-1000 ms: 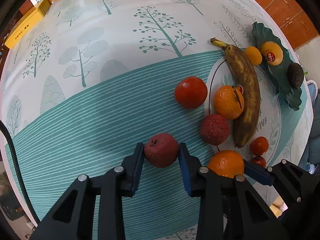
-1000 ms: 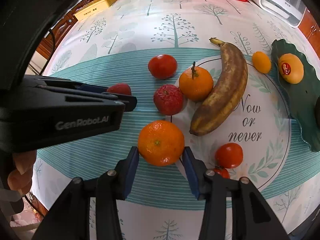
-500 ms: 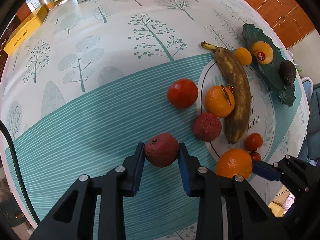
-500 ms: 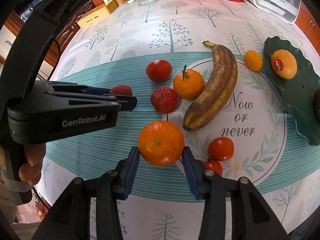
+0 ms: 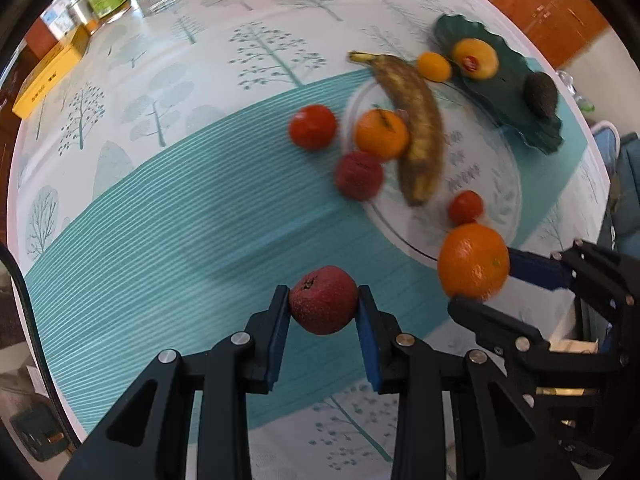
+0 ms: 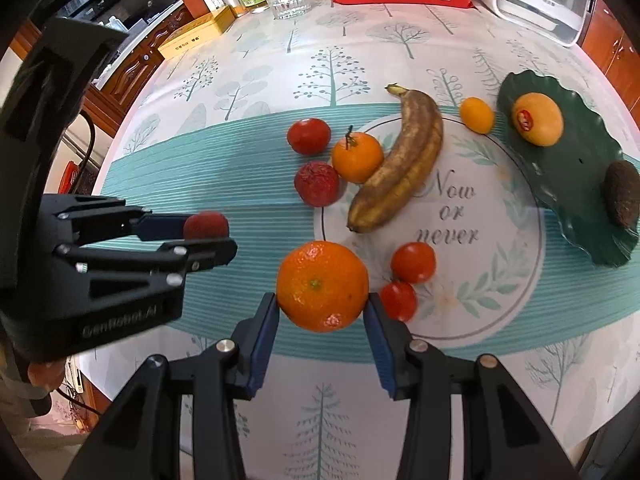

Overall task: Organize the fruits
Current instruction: 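Close the right gripper on the mandarin while the left gripper lifts the red fruit, then carry the mandarin and red fruit over the green plate and lower them with both grippers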

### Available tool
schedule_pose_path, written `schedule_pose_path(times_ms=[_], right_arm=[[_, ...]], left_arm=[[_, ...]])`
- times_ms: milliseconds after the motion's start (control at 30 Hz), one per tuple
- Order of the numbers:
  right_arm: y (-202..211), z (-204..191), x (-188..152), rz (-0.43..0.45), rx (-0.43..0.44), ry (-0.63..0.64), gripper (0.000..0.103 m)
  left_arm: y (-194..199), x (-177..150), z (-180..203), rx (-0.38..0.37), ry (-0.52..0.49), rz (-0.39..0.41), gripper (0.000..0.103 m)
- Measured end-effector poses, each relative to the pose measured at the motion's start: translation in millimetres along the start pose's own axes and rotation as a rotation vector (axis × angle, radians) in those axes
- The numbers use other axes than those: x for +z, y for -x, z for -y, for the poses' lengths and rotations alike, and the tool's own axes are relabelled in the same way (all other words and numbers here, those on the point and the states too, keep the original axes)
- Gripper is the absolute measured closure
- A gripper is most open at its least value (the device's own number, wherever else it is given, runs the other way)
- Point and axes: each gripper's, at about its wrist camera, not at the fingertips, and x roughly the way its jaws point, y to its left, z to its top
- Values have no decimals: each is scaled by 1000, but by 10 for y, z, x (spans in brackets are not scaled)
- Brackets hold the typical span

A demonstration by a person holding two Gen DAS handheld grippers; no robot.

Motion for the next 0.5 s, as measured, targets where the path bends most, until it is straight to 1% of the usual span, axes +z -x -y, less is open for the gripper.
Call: schedule_pose_path(times_ms=[167,267,333,500], right_arm=[[186,110,-59,6,-40,-13,59],[333,229,-74,25,-84,-18,59],[433,361,-87,28,-110,-41,59],[587,682,-110,23,-146,-78,59]], left_arm=[[118,40,301,-14,-46,4,72],[213,86,507,-29,-79,28,72],[268,132,656,-32,-92,42,72],[313,286,927,-44,-104,36,72]])
